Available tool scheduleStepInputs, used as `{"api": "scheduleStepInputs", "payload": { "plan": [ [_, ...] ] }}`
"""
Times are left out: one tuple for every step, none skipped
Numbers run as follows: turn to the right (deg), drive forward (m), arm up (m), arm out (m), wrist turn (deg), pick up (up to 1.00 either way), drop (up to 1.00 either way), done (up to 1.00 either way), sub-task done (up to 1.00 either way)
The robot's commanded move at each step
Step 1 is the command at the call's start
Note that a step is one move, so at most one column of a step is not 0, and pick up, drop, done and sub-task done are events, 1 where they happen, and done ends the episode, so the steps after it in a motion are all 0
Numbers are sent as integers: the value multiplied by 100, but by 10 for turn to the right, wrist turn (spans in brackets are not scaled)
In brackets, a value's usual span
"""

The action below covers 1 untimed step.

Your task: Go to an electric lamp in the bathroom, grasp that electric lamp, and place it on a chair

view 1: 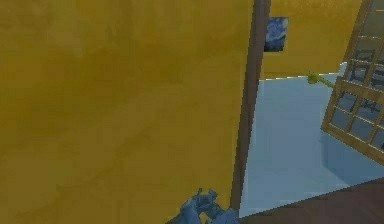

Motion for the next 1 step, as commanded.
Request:
{"api": "scheduleStepInputs", "payload": {
  "plan": [
    [-180,0,0,0,0,0,0,0,0]
  ]
}}
